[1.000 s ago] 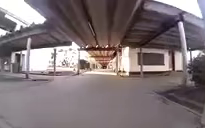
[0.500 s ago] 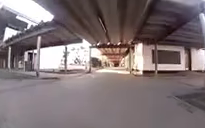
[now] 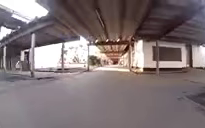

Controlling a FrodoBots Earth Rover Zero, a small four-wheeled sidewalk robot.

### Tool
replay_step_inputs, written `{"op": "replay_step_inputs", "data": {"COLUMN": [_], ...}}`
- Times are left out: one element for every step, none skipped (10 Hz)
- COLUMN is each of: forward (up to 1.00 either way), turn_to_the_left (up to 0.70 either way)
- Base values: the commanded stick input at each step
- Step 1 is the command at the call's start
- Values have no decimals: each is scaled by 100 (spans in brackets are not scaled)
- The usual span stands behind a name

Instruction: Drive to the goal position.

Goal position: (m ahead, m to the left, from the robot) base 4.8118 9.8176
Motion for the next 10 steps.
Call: {"op": "replay_step_inputs", "data": {"forward": [70, 70, 70, 70, 70, 70, 70, 70, 70, 70], "turn_to_the_left": [0, 0, 0, 0, 0, 0, 0, 0, 6, 13]}}
